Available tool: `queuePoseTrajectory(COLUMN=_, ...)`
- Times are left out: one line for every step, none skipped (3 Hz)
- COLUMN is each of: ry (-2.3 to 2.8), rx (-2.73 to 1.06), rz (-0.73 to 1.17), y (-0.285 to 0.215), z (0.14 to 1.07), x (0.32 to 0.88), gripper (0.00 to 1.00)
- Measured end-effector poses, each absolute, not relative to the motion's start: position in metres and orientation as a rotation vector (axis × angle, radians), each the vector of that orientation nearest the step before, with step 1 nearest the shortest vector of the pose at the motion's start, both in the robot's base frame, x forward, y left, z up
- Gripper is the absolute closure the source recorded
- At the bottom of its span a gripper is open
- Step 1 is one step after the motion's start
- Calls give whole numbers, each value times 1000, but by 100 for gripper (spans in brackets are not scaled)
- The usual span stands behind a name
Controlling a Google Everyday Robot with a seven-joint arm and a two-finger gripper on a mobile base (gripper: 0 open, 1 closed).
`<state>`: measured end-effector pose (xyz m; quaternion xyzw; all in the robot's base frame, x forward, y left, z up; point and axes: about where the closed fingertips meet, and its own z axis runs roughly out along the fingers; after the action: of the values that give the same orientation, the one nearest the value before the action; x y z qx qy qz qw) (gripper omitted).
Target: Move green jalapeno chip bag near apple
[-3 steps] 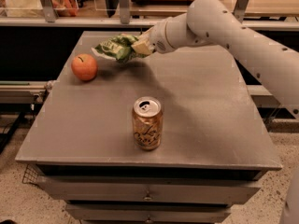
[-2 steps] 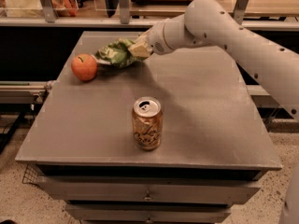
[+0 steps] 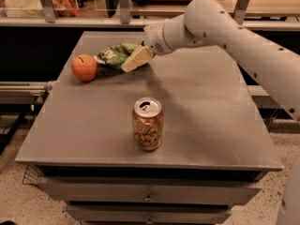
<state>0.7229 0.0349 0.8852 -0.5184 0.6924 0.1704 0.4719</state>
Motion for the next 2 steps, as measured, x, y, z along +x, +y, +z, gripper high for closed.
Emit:
queuePoseTrajectory(ry=1696, rx=-1267, rz=395, y=10, z=891, x=730, gripper=0)
queuePoseTrajectory(ry=1702, rx=-1211, rz=322, y=-70, z=917, x=742, gripper=0)
